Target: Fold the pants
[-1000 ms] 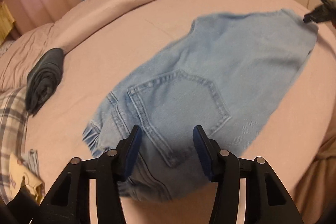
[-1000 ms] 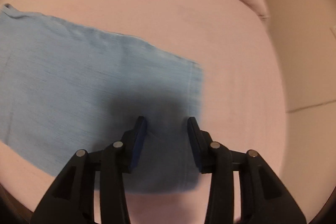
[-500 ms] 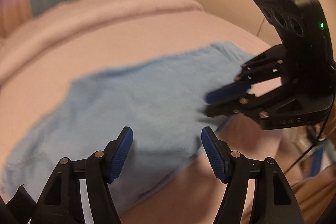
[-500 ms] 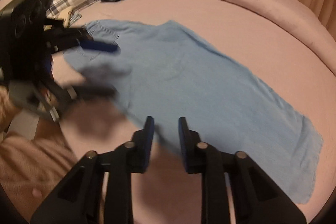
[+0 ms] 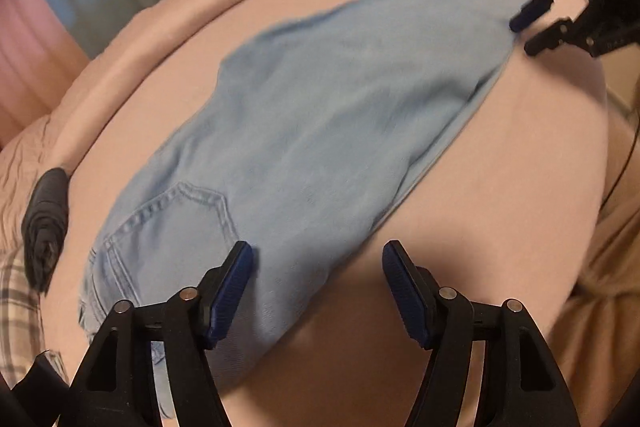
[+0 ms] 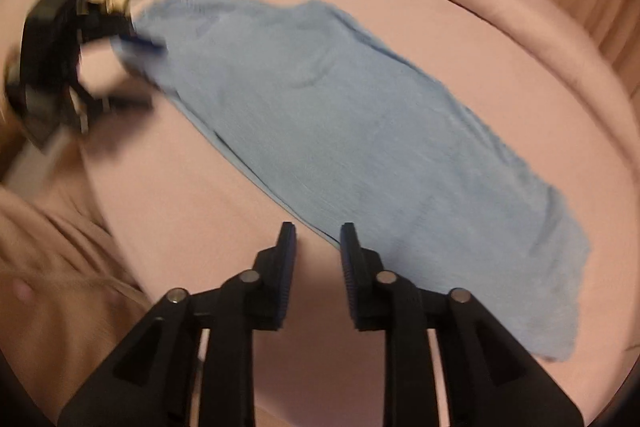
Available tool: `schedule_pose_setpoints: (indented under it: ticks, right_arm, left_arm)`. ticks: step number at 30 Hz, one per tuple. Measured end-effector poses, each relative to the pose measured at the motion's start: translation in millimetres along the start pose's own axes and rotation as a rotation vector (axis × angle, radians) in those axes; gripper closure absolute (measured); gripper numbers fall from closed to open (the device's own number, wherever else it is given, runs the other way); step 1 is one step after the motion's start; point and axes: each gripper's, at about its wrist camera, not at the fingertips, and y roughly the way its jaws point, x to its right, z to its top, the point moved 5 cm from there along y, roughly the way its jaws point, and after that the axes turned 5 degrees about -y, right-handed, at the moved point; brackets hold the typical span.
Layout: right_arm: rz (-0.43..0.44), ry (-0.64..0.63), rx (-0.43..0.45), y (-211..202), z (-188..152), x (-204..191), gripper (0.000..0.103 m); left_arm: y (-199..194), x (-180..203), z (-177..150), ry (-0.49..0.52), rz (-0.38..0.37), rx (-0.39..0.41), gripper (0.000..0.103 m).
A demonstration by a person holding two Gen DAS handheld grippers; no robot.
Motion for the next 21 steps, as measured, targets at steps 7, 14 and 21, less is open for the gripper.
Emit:
schedule_pose_setpoints:
  ticks: [7, 14, 21]
  right_arm:
    - [-0.115, -0.181, -0.062, 19, 3, -4, 0.091]
    - [-0.113, -0.184, -0.108, 22, -6, -9, 0.103]
    - [-0.020, -0.033, -0.068, 8, -1, 6, 0.099]
  left_arm:
    - [-1, -26, 3, -0.018, 0.048, 0.016, 0.084]
    - [1, -26, -19, 0.067, 0.059, -0.001, 0.089]
    - [-29, -36, -22, -0.010, 0.055, -0.017, 0.038]
